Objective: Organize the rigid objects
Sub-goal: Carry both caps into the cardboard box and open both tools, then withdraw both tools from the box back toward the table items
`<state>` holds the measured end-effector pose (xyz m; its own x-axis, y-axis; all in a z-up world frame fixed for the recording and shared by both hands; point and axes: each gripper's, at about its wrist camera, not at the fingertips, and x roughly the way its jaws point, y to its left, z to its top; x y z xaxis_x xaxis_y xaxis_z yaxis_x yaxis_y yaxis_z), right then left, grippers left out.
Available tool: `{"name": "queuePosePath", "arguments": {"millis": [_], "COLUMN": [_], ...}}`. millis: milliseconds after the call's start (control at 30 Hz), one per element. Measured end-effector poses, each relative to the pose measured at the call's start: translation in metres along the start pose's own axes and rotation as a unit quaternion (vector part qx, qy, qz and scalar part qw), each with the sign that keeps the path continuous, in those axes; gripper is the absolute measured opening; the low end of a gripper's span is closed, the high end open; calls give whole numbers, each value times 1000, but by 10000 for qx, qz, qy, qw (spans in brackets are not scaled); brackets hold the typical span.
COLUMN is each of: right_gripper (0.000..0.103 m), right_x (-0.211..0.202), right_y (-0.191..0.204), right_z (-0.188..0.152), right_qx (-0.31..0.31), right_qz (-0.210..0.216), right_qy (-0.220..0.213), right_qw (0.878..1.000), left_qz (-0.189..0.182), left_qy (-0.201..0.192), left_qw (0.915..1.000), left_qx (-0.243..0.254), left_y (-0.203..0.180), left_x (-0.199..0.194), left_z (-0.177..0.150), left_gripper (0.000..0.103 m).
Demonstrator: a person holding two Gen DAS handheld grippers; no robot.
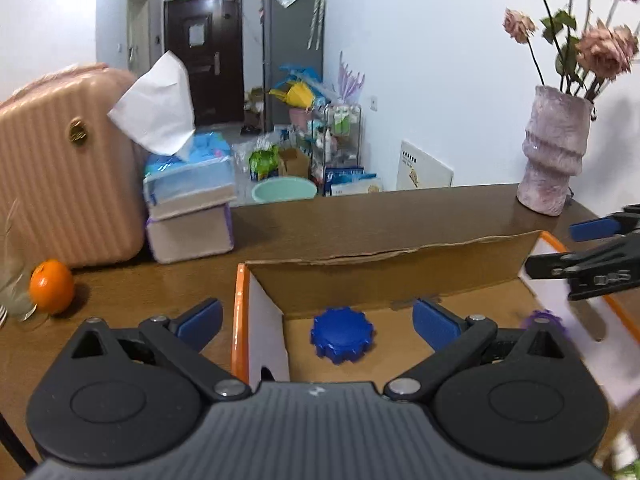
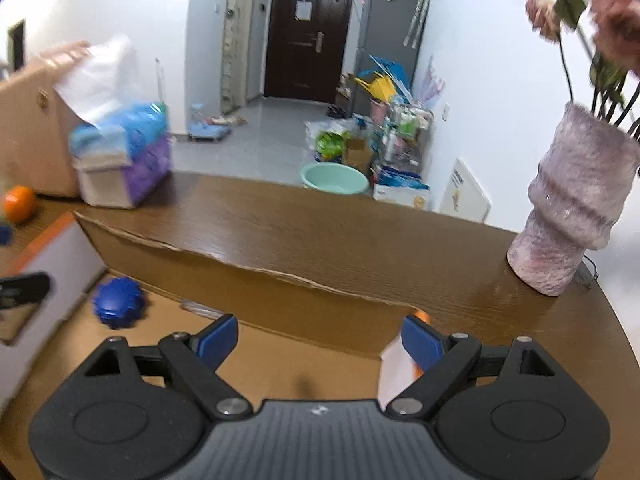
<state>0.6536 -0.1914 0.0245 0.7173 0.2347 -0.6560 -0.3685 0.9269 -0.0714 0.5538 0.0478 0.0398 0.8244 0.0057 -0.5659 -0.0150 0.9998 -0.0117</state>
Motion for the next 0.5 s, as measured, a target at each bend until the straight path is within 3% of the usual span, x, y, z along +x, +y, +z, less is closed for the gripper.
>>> {"name": "queuePosePath", "arguments": {"millis": [100, 300, 500], "right_gripper": [89, 93, 93], "right_x": [-41, -122, -188], "right_y": [5, 5, 6], "right_z": [5, 4, -28], "right_qx": [-129, -154, 69], "right_qz": [-13, -134, -28], "right_qy": [-35, -123, -287], "right_qw": [9999, 9997, 9996], "left_qz": [-136, -116, -139], "left_qy": [54, -444, -846], "left_qw": [9996, 9989, 9956], "left_qx": [-240, -117, 384], "left_y": [7, 7, -3], "left_x": [-30, -114, -189], "left_z": [12, 28, 2], "left_gripper": [103, 103, 103]}}
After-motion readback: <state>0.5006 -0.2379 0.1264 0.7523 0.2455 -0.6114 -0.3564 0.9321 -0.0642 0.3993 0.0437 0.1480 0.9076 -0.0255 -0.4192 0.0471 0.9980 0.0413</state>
